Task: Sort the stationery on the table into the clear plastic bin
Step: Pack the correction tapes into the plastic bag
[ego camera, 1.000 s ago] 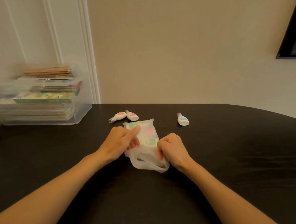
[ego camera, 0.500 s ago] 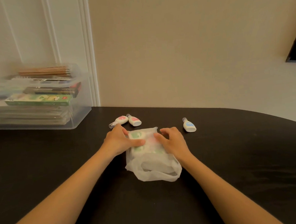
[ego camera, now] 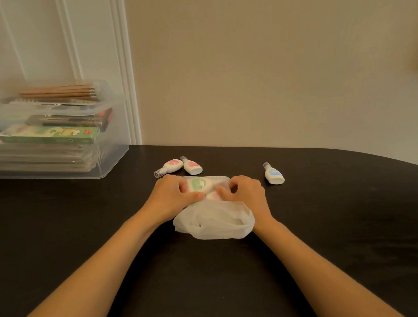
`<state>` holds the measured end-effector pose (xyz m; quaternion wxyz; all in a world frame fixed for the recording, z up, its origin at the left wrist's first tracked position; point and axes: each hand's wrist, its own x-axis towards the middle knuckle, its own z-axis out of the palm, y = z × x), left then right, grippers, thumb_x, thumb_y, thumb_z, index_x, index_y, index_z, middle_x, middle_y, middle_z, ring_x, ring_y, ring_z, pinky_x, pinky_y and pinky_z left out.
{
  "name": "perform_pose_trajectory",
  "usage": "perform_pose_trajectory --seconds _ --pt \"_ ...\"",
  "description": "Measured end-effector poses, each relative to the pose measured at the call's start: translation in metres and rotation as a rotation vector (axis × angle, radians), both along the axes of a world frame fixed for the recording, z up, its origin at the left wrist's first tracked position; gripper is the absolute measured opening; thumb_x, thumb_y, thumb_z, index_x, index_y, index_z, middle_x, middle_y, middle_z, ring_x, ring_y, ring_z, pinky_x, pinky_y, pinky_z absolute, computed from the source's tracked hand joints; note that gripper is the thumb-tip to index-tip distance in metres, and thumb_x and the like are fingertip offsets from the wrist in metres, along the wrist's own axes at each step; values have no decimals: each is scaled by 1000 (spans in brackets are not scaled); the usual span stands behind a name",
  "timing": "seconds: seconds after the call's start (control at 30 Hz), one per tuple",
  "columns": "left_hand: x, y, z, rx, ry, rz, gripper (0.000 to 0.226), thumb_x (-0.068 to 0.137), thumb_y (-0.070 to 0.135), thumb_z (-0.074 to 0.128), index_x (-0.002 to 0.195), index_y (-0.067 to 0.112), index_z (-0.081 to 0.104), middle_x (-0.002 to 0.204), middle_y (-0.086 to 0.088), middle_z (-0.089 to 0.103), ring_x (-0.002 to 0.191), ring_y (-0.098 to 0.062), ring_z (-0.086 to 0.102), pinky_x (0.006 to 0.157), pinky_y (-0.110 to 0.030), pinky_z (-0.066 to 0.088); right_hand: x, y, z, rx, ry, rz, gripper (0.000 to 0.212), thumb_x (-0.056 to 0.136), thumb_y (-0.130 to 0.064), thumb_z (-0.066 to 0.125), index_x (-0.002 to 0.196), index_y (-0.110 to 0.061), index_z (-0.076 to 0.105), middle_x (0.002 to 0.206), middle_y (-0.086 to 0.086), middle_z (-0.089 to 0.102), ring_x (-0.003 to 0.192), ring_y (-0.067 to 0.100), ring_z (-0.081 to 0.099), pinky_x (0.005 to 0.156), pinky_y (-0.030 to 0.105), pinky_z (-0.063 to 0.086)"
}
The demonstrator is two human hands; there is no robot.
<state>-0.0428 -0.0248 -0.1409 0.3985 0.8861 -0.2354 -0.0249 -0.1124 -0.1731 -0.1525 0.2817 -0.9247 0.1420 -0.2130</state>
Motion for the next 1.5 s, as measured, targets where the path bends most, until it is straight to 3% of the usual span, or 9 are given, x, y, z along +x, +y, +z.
perform_pose_trajectory --seconds 0.17,0.43,0.6,0.8,1.0,1.1,1.2,1.3,1.5 --pt "-3 -2 -3 -13 -115 -38 39 82 22 68 57 14 39 58 4 37 53 -8 32 50 -18 24 2 -3 -2 155 -54 -50 20 89 -24 59 76 -9 55 73 2 53 68 13 48 58 21 36" --pt "7 -5 3 189 15 68 47 70 54 71 69 15 45 68 0 47 63 -12 44 61 -27 36 2 -3 -2 182 -139 30 24 91 -10 55 69 -16 45 71 -5 46 62 7 40 57 15 34" --pt "8 -8 4 155 118 81 42 78 44 69 63 17 41 65 2 42 59 -8 39 51 -21 31 1 -5 0 290 -123 49 22 86 -14 62 70 -17 48 74 -2 53 68 10 48 62 18 40" --pt "11 -8 5 29 213 112 35 79 30 70 62 12 46 65 -3 44 61 -13 40 58 -24 34 1 -5 1 342 -134 47 25 84 -10 64 66 -14 47 74 2 54 69 12 49 63 22 42" --pt "4 -8 -3 6 -102 12 38 78 14 65 52 12 38 55 0 33 54 -14 30 53 -27 25 0 -5 2 276 -161 52 33 84 -5 62 61 -17 42 97 -1 48 85 12 51 69 15 40" --pt "5 -7 -1 146 -295 36 38 79 34 66 58 15 42 60 3 43 58 -15 41 56 -29 34 2 -6 2 455 -79 104 16 84 -6 64 82 -14 50 110 2 51 102 14 52 75 18 41" --pt "13 -6 3 115 -287 73 40 70 46 74 85 21 47 90 8 46 84 -9 44 71 -26 42 4 -10 3 645 -6 150 56 81 -6 68 129 -13 40 134 8 46 122 18 46 95 28 42" --pt "18 -8 1 97 -60 -45 58 72 43 74 118 21 47 108 6 47 93 -7 45 71 -20 41 7 -12 5 626 78 202 69 86 -5 61 144 -16 24 145 9 40 131 25 41 106 38 38" --pt "24 -7 -1 -21 171 -169 33 72 37 75 98 26 57 97 11 56 90 -4 53 70 -18 42 21 -12 9 645 141 233 76 84 3 54 147 -24 21 152 7 26 138 23 29 106 35 35"
